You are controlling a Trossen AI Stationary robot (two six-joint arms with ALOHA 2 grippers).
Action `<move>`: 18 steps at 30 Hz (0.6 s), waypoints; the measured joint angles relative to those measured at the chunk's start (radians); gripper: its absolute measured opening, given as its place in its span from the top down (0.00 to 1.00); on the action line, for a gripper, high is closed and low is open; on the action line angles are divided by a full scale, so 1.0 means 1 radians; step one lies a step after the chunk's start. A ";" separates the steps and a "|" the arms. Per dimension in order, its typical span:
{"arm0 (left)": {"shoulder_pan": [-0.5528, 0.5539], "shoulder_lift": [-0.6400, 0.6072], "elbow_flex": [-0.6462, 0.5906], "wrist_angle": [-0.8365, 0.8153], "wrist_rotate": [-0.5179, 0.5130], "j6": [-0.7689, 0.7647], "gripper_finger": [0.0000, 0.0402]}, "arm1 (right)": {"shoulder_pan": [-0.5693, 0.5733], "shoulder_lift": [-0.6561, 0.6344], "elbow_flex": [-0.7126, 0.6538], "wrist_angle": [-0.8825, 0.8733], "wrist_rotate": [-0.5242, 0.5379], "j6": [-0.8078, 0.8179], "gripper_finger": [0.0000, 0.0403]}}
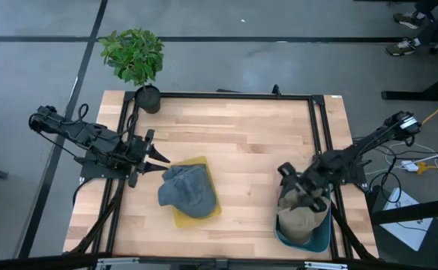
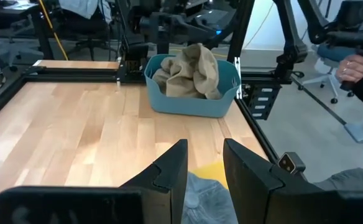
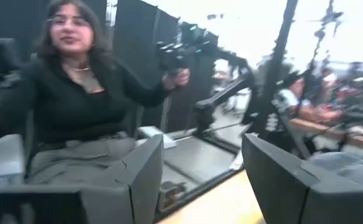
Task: Pick & Place hat
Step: Return to Home Position
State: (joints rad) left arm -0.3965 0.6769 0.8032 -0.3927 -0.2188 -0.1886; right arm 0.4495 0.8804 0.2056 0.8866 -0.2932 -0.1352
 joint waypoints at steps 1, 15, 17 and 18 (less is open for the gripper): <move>0.003 0.000 0.000 0.000 0.000 0.000 0.76 | -0.012 -0.024 -0.024 0.015 0.001 -0.004 0.46; 0.049 0.000 0.000 0.000 -0.001 -0.026 0.76 | -0.262 -0.332 -0.200 -0.002 -0.130 -0.003 0.46; 0.053 0.000 0.000 0.000 -0.001 -0.027 0.76 | -0.304 -0.363 -0.199 -0.032 -0.130 0.000 0.46; 0.053 0.000 0.000 0.000 -0.001 -0.027 0.76 | -0.326 -0.379 -0.198 -0.057 -0.130 0.004 0.46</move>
State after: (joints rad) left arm -0.3431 0.6773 0.8032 -0.3927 -0.2198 -0.2160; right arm 0.1238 0.5016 0.0071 0.8294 -0.4229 -0.1308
